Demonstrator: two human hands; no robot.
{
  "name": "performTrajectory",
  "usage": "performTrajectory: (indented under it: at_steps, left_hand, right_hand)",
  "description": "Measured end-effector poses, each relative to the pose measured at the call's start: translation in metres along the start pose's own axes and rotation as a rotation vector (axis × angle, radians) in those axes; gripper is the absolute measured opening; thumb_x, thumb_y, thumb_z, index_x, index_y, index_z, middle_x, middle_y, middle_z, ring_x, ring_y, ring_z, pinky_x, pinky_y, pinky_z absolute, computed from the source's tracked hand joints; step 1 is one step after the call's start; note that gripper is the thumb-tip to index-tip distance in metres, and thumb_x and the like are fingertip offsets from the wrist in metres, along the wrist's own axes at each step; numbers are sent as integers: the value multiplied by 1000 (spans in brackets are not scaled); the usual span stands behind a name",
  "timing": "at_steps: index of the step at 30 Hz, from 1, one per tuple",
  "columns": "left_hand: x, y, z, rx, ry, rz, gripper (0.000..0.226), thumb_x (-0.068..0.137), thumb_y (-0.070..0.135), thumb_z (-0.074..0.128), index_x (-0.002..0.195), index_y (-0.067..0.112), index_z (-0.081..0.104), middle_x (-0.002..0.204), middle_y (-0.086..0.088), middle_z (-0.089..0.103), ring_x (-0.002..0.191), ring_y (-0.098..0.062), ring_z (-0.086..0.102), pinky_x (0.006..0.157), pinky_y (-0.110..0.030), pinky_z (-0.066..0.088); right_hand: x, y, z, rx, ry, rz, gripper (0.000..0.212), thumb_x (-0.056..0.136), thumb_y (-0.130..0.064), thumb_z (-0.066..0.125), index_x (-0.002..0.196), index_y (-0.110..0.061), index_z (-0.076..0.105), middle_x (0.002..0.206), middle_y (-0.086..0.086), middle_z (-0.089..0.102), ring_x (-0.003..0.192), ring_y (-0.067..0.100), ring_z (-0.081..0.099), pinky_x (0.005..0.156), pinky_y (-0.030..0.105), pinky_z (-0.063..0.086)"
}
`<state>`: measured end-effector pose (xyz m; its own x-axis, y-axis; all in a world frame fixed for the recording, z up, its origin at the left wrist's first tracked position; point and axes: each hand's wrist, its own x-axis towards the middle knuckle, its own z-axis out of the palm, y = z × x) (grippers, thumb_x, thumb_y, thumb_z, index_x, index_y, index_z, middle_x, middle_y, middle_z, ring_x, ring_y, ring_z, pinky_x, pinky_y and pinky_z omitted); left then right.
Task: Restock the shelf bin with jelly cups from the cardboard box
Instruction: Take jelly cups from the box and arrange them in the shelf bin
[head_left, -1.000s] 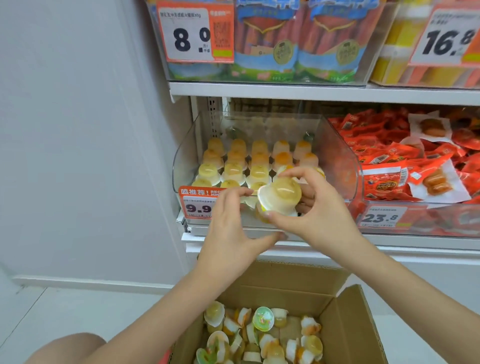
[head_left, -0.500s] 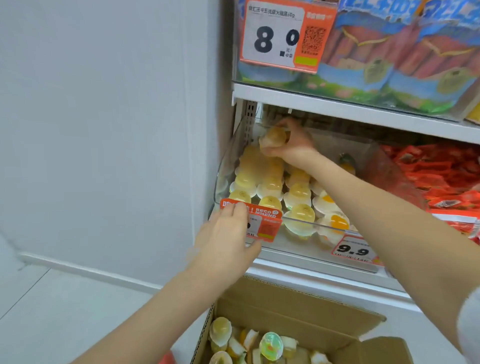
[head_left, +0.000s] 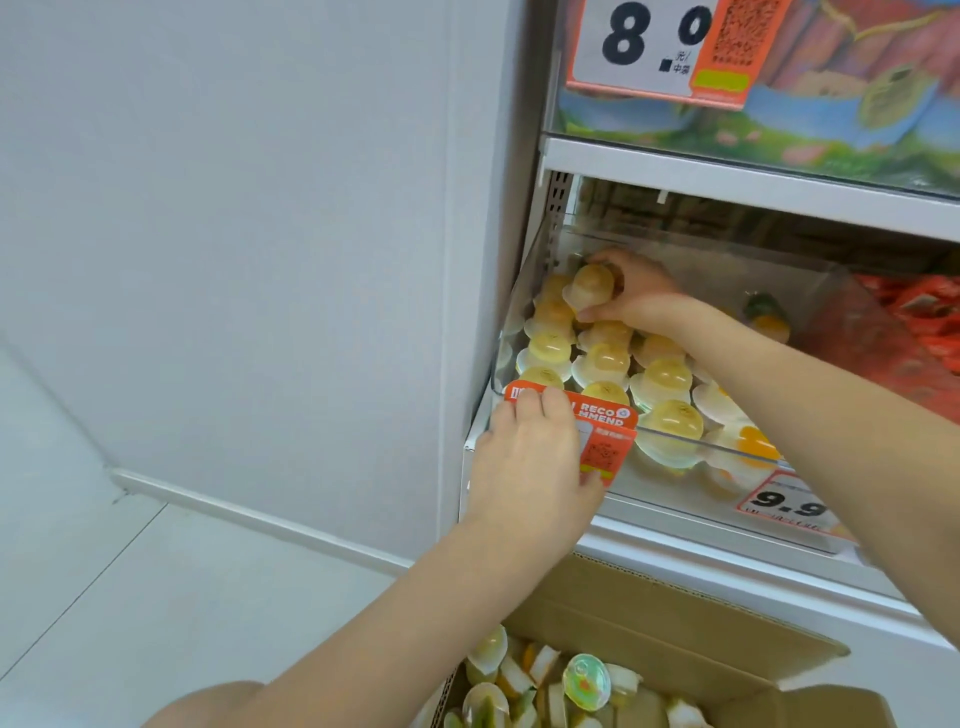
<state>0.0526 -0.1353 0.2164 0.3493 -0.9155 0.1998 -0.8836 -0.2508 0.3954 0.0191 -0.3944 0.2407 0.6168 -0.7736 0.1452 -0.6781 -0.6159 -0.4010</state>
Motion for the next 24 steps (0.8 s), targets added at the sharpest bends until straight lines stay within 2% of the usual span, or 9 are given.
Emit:
performTrajectory:
  at_steps: [3,6,9,12,14,17,19,21,24]
  left_hand:
    - [-2,-2,-2,-5,3,20,44,87,36,59,119,14,39,119,-3,49,110,-21,49,81,-32,45]
    - [-7,-5,-4,5,-52,8,28,89,29,57,111,15,49,109,-2,56,101,-22,56,70,-29,42]
    - [-19,-6,4,71,-172,34,17,88,22,56,103,15,54,105,-3,59,98,-24,57,70,-29,43]
    - [-38,-4,25,199,-315,89,16,88,17,53,104,15,53,108,-6,59,100,-28,58,70,-32,41]
    - [-60,-2,49,351,-488,196,14,89,13,51,103,13,51,108,-8,59,101,-29,58,67,-31,38]
    - [-101,-6,98,549,-808,385,16,90,7,49,104,12,54,111,-7,58,100,-26,59,64,-31,38]
    - [-120,-18,138,618,-965,424,23,91,3,47,111,9,55,116,-8,57,104,-26,57,67,-31,40]
    - [-127,-34,170,649,-1000,428,29,91,0,47,117,9,54,122,-9,56,110,-27,54,77,-33,41]
    - [-134,-58,210,611,-1015,348,38,91,4,48,128,11,46,129,-9,52,120,-26,47,92,-35,39]
  right_hand:
    - [-26,-5,-13,131,129,26,73,73,-27,81,136,-21,44,137,-1,50,123,19,49,94,26,40]
    - [-93,-11,-33,258,302,-91,50,79,-28,76,124,-19,54,119,-8,58,108,7,55,91,19,44]
    - [-179,-8,-41,207,394,-187,26,83,-23,72,105,-20,60,98,-8,63,89,10,59,81,20,48]
    - [-258,10,-24,84,451,-211,12,85,-16,68,94,-15,60,85,-7,58,78,15,51,70,22,42]
    - [-298,29,2,-18,332,-196,11,85,-18,67,93,-14,61,82,-7,57,77,14,49,66,25,40]
    - [-340,66,53,-194,-135,-104,21,89,-32,62,107,-21,59,96,-9,63,91,12,56,70,26,44]
    - [-360,89,87,-239,-406,5,25,92,-35,57,115,-25,54,106,-9,61,102,11,54,75,26,47]
    - [-373,107,120,-237,-595,104,30,92,-36,55,119,-25,48,110,-5,59,105,15,55,77,30,50]
    - [-382,125,164,-215,-753,206,37,91,-35,58,124,-22,46,117,2,56,104,21,56,73,34,50]
